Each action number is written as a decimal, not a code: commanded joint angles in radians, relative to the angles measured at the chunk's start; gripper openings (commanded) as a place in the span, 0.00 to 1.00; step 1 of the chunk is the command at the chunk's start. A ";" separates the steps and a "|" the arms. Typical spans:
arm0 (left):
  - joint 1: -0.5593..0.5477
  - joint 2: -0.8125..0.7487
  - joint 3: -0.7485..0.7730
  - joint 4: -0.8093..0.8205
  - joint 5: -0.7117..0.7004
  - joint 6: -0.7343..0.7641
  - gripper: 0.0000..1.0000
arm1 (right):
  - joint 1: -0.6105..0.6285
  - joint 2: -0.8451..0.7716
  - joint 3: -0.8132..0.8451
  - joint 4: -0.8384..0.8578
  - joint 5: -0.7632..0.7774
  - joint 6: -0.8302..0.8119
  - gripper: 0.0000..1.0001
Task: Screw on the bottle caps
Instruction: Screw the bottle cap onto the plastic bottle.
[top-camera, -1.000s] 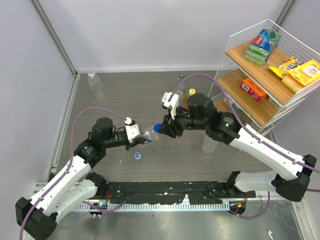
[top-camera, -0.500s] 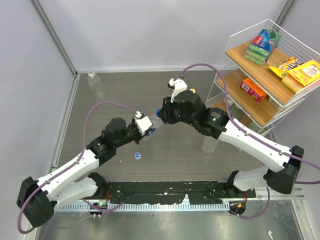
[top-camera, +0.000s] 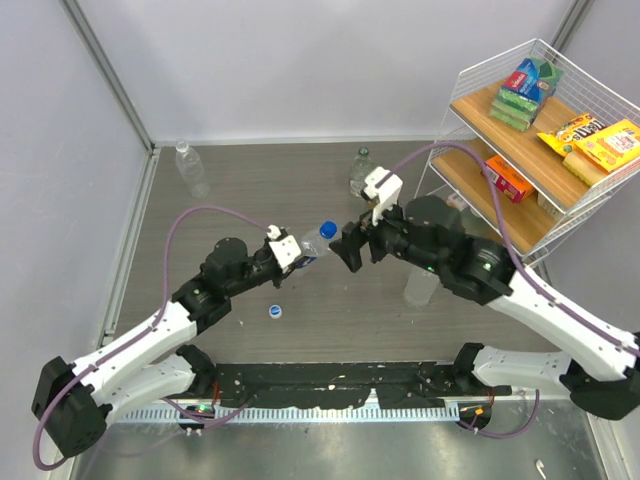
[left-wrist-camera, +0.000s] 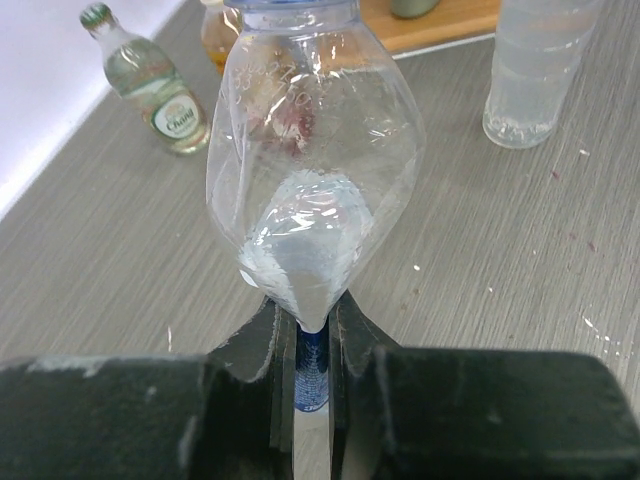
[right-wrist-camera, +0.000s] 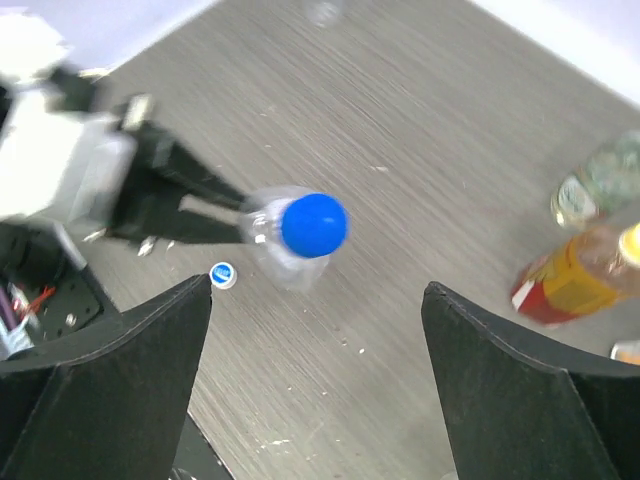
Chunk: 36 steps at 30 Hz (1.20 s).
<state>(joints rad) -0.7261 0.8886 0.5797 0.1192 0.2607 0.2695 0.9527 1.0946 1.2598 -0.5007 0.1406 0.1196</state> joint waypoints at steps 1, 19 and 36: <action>0.051 0.041 0.060 -0.044 0.127 0.023 0.00 | 0.001 -0.091 -0.019 0.018 -0.248 -0.279 0.90; 0.142 0.099 0.184 -0.463 0.732 0.390 0.00 | 0.001 -0.111 -0.037 -0.141 -0.605 -0.643 0.87; 0.142 0.101 0.195 -0.452 0.735 0.384 0.00 | 0.004 -0.001 0.024 -0.196 -0.608 -0.586 0.76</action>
<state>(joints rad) -0.5884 0.9947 0.7330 -0.3351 0.9627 0.6407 0.9531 1.1175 1.2362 -0.7166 -0.4507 -0.4892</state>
